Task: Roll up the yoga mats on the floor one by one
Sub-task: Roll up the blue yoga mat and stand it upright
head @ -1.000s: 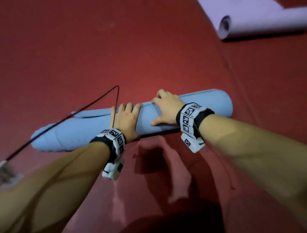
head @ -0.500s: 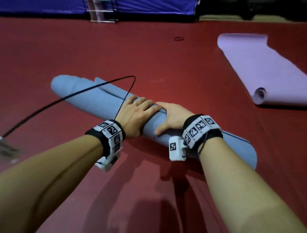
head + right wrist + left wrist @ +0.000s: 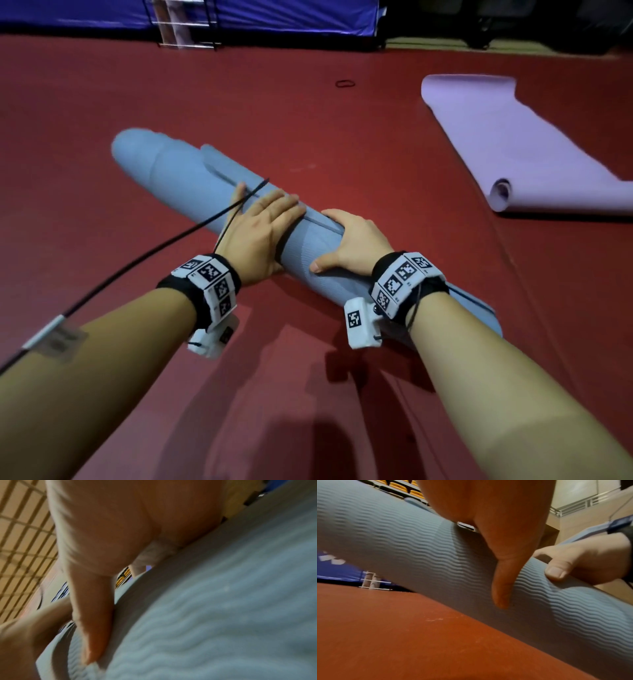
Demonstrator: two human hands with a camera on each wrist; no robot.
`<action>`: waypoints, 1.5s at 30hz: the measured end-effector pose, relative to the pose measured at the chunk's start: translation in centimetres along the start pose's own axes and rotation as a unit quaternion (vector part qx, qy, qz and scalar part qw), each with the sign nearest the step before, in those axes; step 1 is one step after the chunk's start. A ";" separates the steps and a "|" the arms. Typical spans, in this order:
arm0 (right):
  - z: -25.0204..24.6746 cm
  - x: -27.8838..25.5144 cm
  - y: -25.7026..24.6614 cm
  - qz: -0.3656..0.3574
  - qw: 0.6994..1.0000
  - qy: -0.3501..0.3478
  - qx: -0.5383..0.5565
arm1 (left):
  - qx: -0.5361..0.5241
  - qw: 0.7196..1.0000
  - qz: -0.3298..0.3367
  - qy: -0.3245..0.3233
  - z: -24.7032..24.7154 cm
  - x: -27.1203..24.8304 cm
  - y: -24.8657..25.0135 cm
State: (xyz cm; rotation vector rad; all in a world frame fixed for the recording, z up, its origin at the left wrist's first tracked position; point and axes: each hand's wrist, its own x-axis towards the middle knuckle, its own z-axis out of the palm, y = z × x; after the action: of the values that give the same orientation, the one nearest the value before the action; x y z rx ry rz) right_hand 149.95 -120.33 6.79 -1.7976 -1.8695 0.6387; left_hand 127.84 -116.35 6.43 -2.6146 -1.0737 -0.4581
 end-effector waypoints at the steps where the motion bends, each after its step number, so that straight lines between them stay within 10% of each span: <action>1: -0.1 0.1 0.3 0.012 0.999 0.014 0.028 | -0.006 0.999 -0.041 0.011 -0.2 0.0 -0.2; 7: 1.5 -0.1 2.1 0.106 0.941 0.089 0.308 | -0.229 0.913 -0.335 0.037 0.3 -0.2 -1.1; 11: 1.1 -0.2 1.6 0.122 0.877 0.087 0.456 | -0.590 0.672 -0.448 0.006 0.3 1.3 0.2; 14: 1.1 0.1 0.7 0.102 0.851 0.091 0.507 | -0.691 0.587 -0.421 -0.026 -0.5 2.9 2.3; 28: -5.5 1.0 -1.6 -0.098 0.889 0.159 0.418 | -0.736 0.629 -0.199 0.155 -5.0 7.9 4.1; 38: -1.6 0.4 1.2 -0.055 0.911 0.162 0.375 | -0.696 0.681 -0.227 0.022 -1.0 6.6 3.8; 45: -0.8 0.8 1.1 -0.034 0.908 0.176 0.380 | -0.709 0.671 -0.176 0.127 -8.3 9.5 3.3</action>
State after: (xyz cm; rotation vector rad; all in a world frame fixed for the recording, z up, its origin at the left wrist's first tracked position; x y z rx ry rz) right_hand 151.25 -119.50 6.74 -1.2194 -1.1896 0.8082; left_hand 135.02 -115.71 17.27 -3.1058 -1.3975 -2.5513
